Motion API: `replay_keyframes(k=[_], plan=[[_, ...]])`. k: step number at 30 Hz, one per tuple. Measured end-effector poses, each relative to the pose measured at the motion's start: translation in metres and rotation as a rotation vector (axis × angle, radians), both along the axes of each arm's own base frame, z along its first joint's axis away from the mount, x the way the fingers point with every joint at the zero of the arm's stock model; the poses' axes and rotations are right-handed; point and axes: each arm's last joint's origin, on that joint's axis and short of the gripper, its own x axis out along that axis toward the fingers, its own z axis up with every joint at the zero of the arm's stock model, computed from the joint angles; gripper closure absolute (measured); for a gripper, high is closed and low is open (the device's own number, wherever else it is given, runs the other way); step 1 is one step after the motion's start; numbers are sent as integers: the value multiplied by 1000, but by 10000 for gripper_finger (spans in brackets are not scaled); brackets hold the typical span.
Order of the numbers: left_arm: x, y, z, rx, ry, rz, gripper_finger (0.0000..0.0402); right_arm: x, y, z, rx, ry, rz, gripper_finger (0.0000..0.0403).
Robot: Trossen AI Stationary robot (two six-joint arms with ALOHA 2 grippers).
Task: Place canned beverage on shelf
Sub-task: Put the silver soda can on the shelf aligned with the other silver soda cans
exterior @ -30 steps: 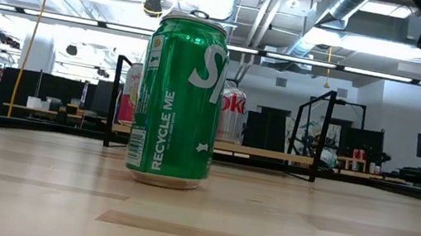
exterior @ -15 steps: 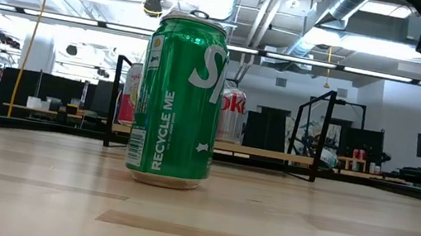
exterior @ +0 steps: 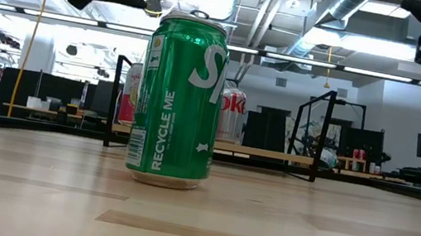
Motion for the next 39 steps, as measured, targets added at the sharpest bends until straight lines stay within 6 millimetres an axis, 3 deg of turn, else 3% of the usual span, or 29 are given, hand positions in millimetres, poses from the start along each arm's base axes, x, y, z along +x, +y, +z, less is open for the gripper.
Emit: replay_keyframes(k=[9, 14, 19, 26, 30, 34, 39], plan=[[28, -24, -18, -76, -83, -21, 77, 1, 0, -4, -55, 45, -11, 292], [28, -19, -10, -65, -102, -134, 79, 2, -1, -10, -66, 103, -73, 292], [-5, -2, 23, 8, -136, -171, 93, 2, -1, -10, -66, 108, -82, 292], [-64, 18, 36, 39, -60, -81, 113, 1, -4, -9, 35, 93, -146, 292], [-79, 22, 20, -7, -125, -107, 116, 1, -4, -9, 83, 90, -154, 292], [-87, 23, -8, -177, -262, -230, 117, 1, -4, -9, 92, 89, -152, 292], [-92, 25, -43, -430, -387, -263, 117, 1, -4, -9, 90, 91, -155, 292]])
